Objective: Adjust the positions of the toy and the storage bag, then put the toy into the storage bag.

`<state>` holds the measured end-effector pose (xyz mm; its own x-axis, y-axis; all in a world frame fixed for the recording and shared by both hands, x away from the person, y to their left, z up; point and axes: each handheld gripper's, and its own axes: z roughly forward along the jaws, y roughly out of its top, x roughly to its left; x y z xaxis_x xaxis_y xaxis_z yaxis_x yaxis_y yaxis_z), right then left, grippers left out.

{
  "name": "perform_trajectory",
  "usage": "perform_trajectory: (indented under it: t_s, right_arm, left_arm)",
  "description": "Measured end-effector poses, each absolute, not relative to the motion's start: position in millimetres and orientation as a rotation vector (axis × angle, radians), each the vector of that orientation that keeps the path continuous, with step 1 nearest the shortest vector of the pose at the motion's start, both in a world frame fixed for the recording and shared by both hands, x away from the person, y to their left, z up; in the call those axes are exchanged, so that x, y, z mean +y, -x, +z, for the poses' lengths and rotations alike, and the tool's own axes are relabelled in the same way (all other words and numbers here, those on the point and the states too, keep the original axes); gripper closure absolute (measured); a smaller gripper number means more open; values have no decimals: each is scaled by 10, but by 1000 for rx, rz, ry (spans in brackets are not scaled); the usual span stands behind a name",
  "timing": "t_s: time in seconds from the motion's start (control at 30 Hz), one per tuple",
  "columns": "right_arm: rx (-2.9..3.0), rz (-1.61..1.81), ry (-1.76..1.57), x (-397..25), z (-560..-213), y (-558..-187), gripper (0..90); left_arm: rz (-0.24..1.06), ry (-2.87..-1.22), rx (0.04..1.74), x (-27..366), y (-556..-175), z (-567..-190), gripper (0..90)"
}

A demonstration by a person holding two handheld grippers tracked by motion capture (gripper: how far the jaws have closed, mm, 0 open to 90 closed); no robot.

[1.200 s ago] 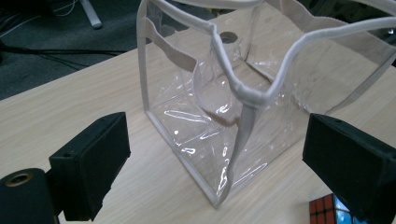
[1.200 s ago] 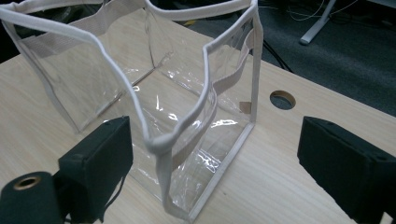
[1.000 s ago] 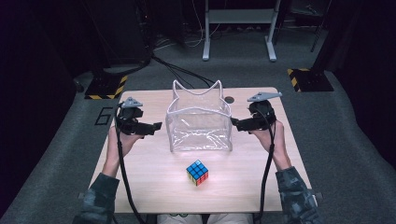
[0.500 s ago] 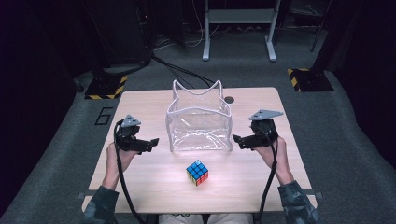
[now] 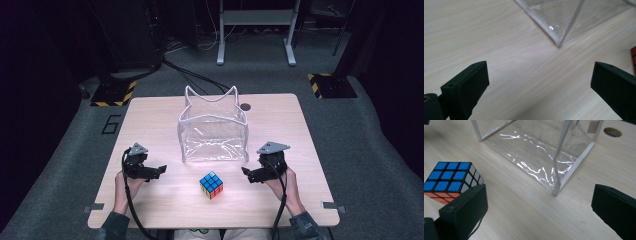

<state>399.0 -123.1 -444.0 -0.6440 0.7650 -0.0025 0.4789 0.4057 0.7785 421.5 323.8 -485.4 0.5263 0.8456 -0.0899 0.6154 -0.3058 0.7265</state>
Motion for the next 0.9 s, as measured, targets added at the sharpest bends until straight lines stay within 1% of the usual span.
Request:
perform_trajectory:
  t_s: [0.03, 0.07, 0.1, 0.13, 0.2, 0.27, 0.37, 0.5, 0.67, 0.77, 0.9]
  right_arm:
    - [2313, 1107, -1077, -1222, -4480, -3978, 1]
    - [2318, 1110, -1085, -1198, -4553, -3951, 1]
    - [2318, 1110, -1085, -1198, -4553, -3951, 1]
    - [2321, 1130, -1096, -1177, -4613, -3925, 1]
    - [2327, 1137, -1100, -1163, -4642, -3913, 1]
    - [2332, 1135, -1094, -1125, -4695, -3886, 1]
    - [2340, 1119, -1086, -1070, -4777, -3858, 1]
    - [2349, 1109, -1087, -1009, -4885, -3823, 1]
    - [2355, 1097, -1084, -967, -4948, -3792, 2]
    - [2354, 1104, -1084, -939, -4958, -3770, 3]
    - [2372, 1103, -1066, -878, -4979, -3740, 3]
  left_arm:
    - [386, -2035, 1193, 3266, -4228, -4920, 6]
    - [342, -2045, 1231, 3324, -4264, -5057, 12]
    - [342, -2045, 1231, 3324, -4264, -5057, 20]
    - [322, -2034, 1259, 3351, -4280, -5154, 18]
    - [318, -2033, 1279, 3363, -4286, -5208, 18]
    - [362, -2029, 1257, 3392, -4278, -5233, 26]
    - [368, -1999, 1251, 3413, -4284, -5253, 31]
    - [420, -1992, 1220, 3427, -4273, -5294, 32]
    - [447, -2014, 1231, 3403, -4262, -5295, 37]
    - [514, -2068, 1220, 3346, -4258, -5301, 37]
    - [512, -2068, 1221, 3340, -4255, -5301, 31]
